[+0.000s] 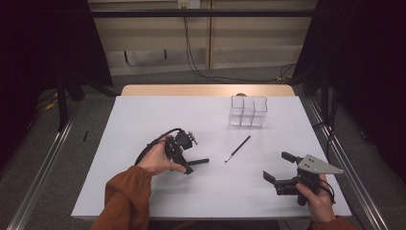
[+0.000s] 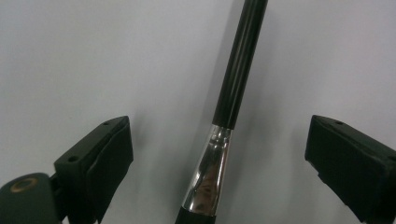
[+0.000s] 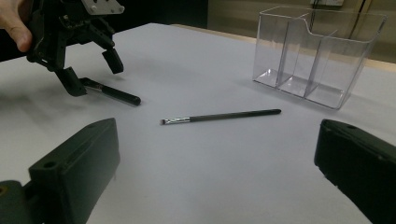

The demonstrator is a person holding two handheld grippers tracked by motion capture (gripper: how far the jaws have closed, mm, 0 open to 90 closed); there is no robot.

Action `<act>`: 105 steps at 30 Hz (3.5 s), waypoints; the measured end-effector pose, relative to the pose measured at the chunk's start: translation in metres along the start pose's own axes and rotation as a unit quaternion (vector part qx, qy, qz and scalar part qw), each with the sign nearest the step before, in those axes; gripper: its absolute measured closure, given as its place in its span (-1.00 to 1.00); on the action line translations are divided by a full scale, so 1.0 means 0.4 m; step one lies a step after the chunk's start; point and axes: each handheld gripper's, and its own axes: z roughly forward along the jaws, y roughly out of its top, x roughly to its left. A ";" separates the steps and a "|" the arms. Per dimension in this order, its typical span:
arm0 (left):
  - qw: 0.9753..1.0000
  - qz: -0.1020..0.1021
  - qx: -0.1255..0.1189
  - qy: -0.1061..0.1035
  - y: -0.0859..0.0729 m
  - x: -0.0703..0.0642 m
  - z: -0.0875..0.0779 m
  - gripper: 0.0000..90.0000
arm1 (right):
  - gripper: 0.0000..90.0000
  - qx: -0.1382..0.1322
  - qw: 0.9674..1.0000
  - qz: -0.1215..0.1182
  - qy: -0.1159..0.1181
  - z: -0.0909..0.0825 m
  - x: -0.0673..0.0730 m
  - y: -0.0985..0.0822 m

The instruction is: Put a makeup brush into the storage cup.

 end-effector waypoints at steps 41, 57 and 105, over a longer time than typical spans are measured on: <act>0.998 0.019 0.052 0.010 0.020 -0.016 -0.001 0.71 | -1.00 0.007 1.000 -0.006 0.002 0.004 0.000 -0.002; 1.000 -0.011 0.013 -0.005 -0.002 0.001 -0.013 0.71 | -1.00 0.007 1.000 -0.007 0.001 0.004 0.000 -0.001; 0.944 -0.119 -0.305 0.026 -0.162 -0.001 -0.122 0.71 | -1.00 0.003 1.000 -0.007 -0.005 0.002 -0.001 -0.001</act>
